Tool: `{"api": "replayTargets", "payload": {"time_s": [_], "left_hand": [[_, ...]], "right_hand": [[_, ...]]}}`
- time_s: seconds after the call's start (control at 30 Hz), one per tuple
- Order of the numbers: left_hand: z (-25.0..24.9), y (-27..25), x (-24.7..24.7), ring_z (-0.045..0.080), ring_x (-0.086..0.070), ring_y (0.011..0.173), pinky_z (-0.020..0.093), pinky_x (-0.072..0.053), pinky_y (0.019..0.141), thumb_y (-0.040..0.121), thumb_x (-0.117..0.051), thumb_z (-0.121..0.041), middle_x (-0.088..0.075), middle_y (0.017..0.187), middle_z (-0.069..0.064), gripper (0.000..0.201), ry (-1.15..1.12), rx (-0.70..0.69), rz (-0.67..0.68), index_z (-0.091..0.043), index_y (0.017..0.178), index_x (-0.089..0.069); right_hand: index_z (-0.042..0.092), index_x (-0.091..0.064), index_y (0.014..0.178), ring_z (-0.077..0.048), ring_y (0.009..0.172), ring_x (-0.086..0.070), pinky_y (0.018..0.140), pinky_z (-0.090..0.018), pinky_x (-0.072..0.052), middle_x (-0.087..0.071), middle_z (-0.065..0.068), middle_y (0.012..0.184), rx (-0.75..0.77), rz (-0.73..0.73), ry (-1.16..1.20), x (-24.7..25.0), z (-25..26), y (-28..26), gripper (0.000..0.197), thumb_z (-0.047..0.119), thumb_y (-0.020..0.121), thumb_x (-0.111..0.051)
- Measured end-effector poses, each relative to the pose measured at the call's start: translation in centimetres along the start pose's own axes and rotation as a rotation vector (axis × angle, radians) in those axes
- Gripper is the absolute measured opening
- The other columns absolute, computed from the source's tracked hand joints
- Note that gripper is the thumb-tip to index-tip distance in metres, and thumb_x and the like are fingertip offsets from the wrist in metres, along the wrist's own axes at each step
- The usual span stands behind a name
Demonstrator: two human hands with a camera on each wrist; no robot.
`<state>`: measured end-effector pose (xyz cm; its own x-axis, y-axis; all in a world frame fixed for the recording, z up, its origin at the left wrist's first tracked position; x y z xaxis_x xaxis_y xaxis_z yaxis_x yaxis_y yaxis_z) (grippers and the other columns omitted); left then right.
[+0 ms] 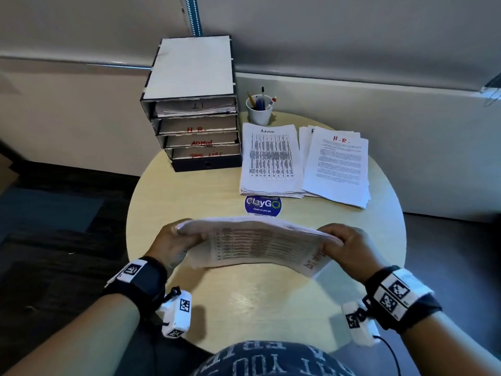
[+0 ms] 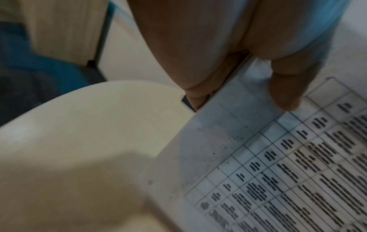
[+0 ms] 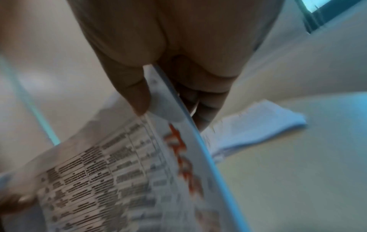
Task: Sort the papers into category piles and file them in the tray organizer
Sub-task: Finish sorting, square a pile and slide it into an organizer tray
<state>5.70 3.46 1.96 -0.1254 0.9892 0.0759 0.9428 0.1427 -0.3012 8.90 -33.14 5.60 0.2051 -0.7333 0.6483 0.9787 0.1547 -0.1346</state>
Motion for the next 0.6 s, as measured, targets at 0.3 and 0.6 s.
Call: {"api": "replayTargets", "payload": {"time_s": [0.3,0.6], "left_hand": [[-15.7,-2.3,-7.4,0.012,-0.060,0.084,0.034,-0.051,0.075,0.085,-0.070,-0.017,-0.063,0.090,-0.012,0.011,0.635,-0.811,0.096,-0.023,0.093,-0.066],[-10.8,0.1,-6.9,0.034,-0.069,0.103,0.045,-0.057,0.088,0.077,-0.081,-0.007,-0.071,0.112,0.018,0.053,-0.025,-0.147,0.284,0.002,0.124,-0.058]], "right_hand": [[0.024,-0.059,0.065,-0.017,0.061,-0.058,0.060,-0.033,-0.051,-0.059,0.006,0.061,0.146,0.107,-0.270,-1.1,7.3,2.9,0.012,0.025,0.074,-0.066],[-0.005,-0.067,0.100,-0.037,0.091,-0.071,0.081,-0.045,-0.057,-0.074,-0.018,0.095,0.031,-0.044,0.804,3.4,6.8,2.5,0.056,0.019,0.056,-0.092]]}}
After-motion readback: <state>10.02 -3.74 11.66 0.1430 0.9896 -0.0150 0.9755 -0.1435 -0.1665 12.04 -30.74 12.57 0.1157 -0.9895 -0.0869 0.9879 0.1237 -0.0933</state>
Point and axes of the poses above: each hand's wrist, its own y-axis towards the middle knuckle, its own x-axis out of the back of the hand, z = x × y, the point moved 6 cm from there along y, towards the middle knuckle
